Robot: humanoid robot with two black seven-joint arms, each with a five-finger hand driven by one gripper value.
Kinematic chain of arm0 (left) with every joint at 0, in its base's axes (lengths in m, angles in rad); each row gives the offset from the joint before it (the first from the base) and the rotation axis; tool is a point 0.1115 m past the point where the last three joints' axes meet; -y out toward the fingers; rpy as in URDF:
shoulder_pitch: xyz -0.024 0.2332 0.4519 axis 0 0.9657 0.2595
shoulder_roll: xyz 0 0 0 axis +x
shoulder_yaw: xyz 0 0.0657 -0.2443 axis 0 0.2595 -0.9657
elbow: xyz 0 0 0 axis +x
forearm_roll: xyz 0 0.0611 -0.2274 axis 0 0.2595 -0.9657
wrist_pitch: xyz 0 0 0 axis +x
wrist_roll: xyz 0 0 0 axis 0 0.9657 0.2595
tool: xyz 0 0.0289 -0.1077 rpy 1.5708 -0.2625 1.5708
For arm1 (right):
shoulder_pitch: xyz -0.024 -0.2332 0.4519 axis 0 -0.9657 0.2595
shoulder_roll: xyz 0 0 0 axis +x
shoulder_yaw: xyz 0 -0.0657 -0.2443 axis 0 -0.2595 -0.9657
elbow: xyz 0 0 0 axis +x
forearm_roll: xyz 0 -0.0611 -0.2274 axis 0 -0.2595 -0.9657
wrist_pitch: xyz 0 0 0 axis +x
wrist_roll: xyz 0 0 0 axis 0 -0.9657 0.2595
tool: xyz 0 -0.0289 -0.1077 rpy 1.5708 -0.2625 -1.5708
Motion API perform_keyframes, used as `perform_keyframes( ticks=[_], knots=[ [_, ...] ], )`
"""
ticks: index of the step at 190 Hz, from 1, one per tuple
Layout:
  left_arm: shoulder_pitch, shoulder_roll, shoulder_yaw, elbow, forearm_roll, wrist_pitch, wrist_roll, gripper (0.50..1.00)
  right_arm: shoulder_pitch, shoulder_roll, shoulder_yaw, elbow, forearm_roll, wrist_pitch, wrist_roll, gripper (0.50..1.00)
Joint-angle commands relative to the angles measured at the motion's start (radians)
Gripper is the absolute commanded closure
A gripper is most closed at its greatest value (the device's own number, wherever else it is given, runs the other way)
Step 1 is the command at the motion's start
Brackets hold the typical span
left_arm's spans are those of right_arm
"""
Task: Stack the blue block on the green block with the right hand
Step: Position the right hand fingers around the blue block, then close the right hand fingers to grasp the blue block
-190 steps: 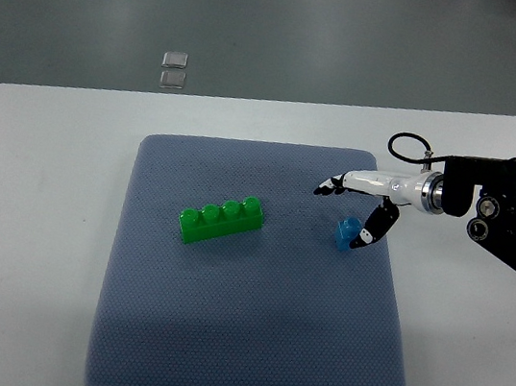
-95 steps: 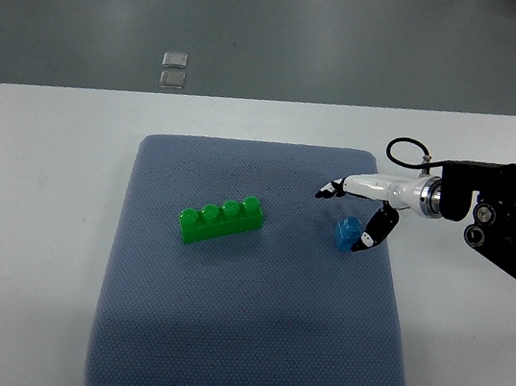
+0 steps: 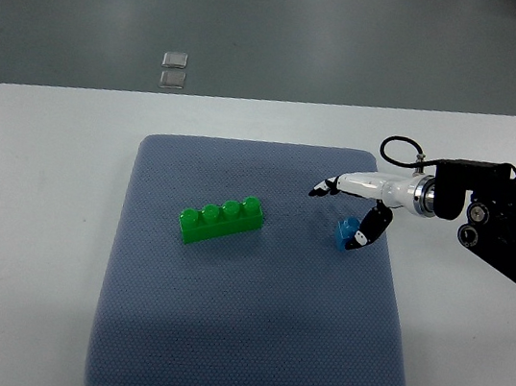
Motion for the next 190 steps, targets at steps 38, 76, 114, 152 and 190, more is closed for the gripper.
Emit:
perform_keyframes(
  ticks=[38, 76, 114, 152, 190],
  knots=[
    [0.001, 0.0, 0.0, 0.0, 0.0, 0.0, 0.0, 0.5, 0.0, 0.0, -0.014, -0.002, -0.012, 0.004, 0.0, 0.656],
    [0.0, 0.0, 0.001, 0.0, 0.0, 0.0, 0.0, 0.5, 0.002, -0.005, -0.014, -0.002, -0.012, 0.005, 0.0, 0.722],
    [0.001, 0.0, 0.0, 0.0, 0.0, 0.0, 0.0, 0.5, 0.003, -0.009, -0.014, -0.002, -0.011, 0.005, 0.002, 0.74],
    [0.0, 0.0, 0.0, 0.0, 0.0, 0.0, 0.0, 0.5, 0.003, -0.015, -0.013, 0.0, -0.009, 0.007, 0.005, 0.744],
    [0.0, 0.0, 0.0, 0.0, 0.0, 0.0, 0.0, 0.5, 0.003, -0.02, -0.013, 0.003, -0.006, 0.01, 0.006, 0.775]
  ],
)
